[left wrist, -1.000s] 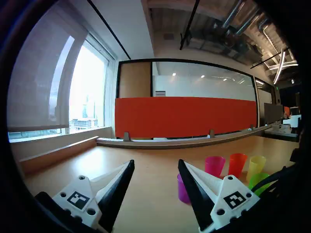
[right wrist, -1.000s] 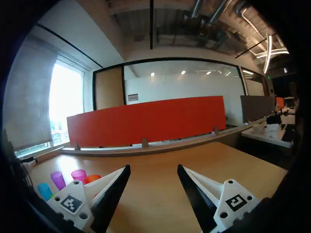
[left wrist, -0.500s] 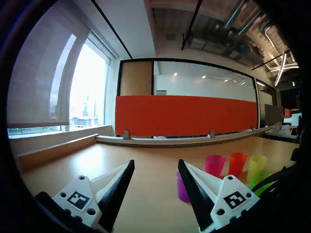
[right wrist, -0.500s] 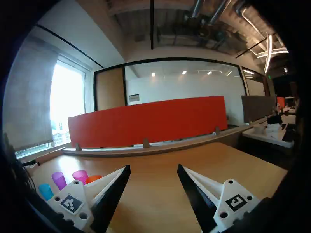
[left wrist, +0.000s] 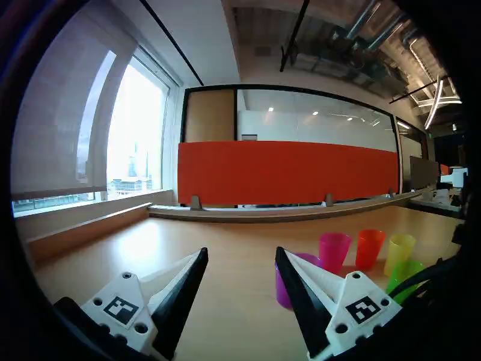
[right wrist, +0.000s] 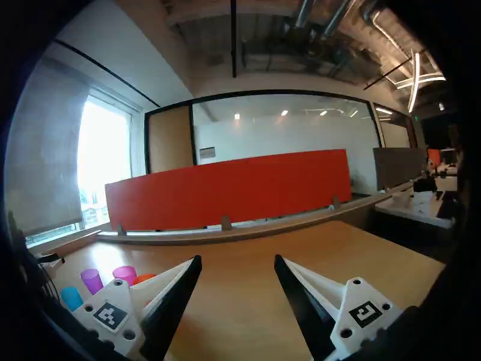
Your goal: Pour water
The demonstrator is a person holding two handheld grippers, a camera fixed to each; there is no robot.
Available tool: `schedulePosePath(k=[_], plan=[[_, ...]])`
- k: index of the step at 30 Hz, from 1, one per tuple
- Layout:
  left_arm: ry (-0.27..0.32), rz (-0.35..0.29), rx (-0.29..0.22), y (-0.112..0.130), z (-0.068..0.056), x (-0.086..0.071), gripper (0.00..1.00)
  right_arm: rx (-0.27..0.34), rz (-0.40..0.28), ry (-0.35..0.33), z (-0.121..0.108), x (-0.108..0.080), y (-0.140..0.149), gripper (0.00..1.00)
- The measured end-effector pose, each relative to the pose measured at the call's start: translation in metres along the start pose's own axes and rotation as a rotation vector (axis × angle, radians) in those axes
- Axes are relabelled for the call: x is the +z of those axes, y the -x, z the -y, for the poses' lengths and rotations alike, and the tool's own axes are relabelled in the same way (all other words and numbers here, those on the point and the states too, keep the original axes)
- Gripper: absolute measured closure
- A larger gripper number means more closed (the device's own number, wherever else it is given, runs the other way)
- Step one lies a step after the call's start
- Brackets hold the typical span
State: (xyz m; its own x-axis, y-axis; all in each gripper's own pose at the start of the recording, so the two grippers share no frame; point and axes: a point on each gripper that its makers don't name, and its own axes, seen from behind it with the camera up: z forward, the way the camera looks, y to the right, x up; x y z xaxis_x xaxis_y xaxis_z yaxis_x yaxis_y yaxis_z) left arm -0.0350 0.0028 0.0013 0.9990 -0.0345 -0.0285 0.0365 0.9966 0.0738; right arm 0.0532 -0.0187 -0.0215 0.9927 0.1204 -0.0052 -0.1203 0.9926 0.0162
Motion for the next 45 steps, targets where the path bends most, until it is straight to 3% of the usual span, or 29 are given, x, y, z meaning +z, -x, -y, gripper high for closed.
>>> schedulePosePath(k=[20, 29, 45], plan=[[0.003, 0.002, 0.003, 0.000, -0.001, 0.000, 0.17, 0.004, -0.009, 0.003, -0.003, -0.003, -0.003, 0.07], [0.035, 0.002, 0.004, 0.000, -0.008, 0.001, 0.17, 0.001, -0.021, -0.001, -0.002, -0.005, -0.006, 0.07], [0.019, 0.002, 0.004, 0.000, -0.004, 0.000, 0.14, 0.010, -0.042, 0.004, -0.010, -0.011, -0.018, 0.07]])
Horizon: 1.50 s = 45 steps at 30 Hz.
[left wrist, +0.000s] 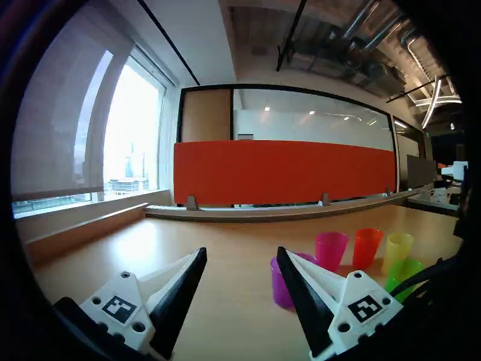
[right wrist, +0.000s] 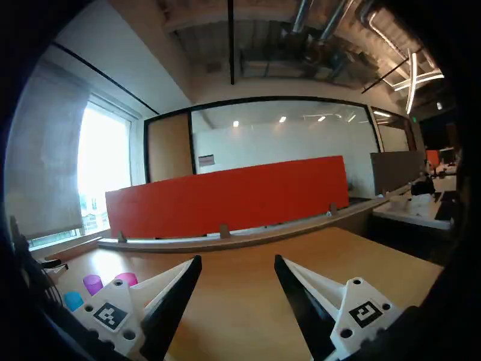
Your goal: Pour water
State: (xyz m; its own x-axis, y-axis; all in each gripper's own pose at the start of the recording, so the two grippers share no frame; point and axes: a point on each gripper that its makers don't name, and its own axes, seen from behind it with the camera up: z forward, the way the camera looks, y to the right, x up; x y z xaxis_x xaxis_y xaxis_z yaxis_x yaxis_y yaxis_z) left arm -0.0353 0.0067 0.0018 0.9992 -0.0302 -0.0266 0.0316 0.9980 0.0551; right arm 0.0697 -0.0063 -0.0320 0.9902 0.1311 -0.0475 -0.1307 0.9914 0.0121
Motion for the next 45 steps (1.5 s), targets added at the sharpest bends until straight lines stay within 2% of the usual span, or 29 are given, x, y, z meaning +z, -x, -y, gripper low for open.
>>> schedulePosePath(k=[17, 32, 38, 45], plan=[[-0.003, 0.000, 0.000, 0.000, 0.001, 0.000, 0.15, 0.000, -0.001, -0.002, -0.001, 0.003, -0.002, 0.07], [0.014, 0.000, 0.000, 0.000, -0.004, -0.002, 0.14, 0.000, -0.001, -0.003, -0.003, 0.006, 0.001, 0.07], [0.014, 0.000, 0.000, 0.000, -0.004, -0.002, 0.14, -0.023, -0.027, -0.003, -0.004, 0.007, -0.008, 0.07], [0.013, 0.000, 0.000, 0.000, -0.004, -0.002, 0.14, -0.069, -0.031, -0.007, -0.007, 0.013, -0.002, 0.06]])
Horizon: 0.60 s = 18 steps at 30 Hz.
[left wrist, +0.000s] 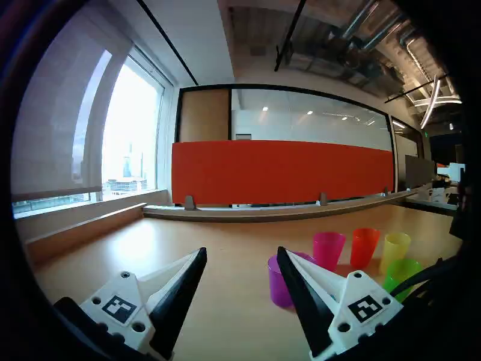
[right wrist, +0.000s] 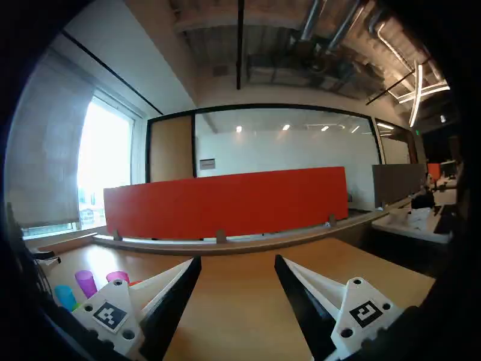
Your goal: Pour water
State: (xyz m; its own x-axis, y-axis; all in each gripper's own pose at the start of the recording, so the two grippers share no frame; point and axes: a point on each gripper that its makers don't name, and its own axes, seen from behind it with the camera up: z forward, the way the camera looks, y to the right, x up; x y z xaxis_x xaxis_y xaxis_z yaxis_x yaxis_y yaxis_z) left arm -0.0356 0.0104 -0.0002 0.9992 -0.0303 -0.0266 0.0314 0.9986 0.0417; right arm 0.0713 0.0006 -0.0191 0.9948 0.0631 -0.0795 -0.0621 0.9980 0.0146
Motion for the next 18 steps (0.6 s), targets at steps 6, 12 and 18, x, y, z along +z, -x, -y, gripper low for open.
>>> schedulePosePath(k=[6, 12, 18], plan=[[0.000, 0.000, 0.000, 0.000, 0.000, 0.000, 0.14, -0.006, 0.002, -0.030, 0.009, 0.005, 0.009, 0.04], [0.000, 0.000, 0.000, 0.000, 0.000, 0.000, 0.14, 0.002, -0.007, -0.006, 0.003, 0.006, 0.022, 0.04], [0.000, 0.000, 0.000, 0.000, 0.000, 0.000, 0.14, -0.005, 0.005, -0.006, 0.003, 0.007, 0.041, 0.02]])
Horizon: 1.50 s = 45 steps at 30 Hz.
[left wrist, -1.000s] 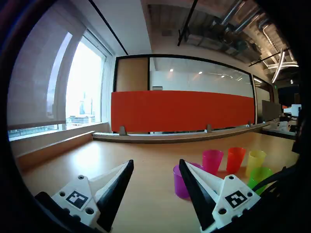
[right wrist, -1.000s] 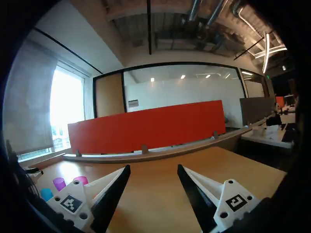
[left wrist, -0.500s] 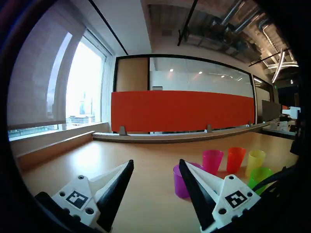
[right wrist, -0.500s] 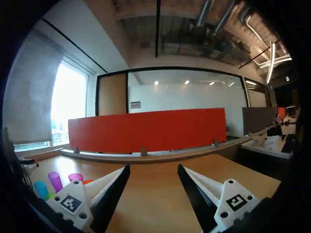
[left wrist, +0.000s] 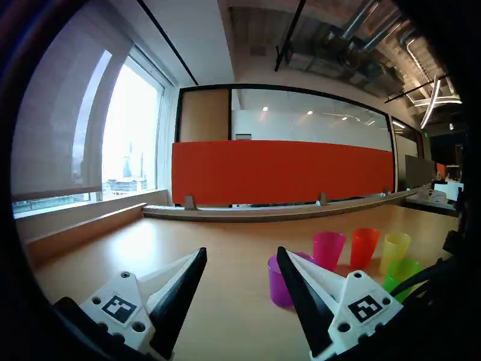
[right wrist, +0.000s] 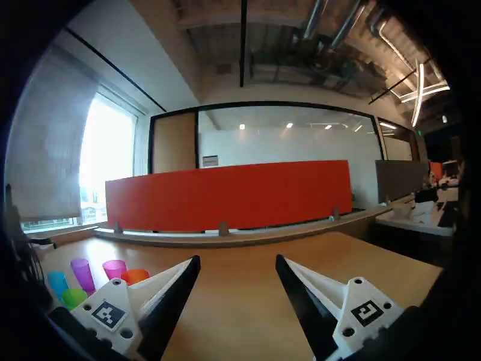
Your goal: Pour water
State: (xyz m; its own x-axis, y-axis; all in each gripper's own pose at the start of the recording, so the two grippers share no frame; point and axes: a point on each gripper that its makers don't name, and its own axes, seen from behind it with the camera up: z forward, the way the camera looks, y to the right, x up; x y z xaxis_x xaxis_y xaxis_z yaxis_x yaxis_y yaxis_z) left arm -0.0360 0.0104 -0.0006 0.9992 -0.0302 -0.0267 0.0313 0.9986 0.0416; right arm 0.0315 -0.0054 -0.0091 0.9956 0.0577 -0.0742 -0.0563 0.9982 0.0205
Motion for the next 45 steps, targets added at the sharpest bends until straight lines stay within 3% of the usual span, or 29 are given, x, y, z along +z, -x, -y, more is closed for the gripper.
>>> schedulePosePath(k=[26, 45], plan=[[0.000, 0.000, 0.000, 0.000, 0.000, 0.000, 0.14, -0.054, 0.034, 0.028, -0.014, 0.010, 0.037, 0.02], [0.000, 0.000, 0.000, 0.000, 0.001, 0.000, 0.14, -0.074, 0.051, 0.036, -0.013, 0.012, 0.040, 0.02]])
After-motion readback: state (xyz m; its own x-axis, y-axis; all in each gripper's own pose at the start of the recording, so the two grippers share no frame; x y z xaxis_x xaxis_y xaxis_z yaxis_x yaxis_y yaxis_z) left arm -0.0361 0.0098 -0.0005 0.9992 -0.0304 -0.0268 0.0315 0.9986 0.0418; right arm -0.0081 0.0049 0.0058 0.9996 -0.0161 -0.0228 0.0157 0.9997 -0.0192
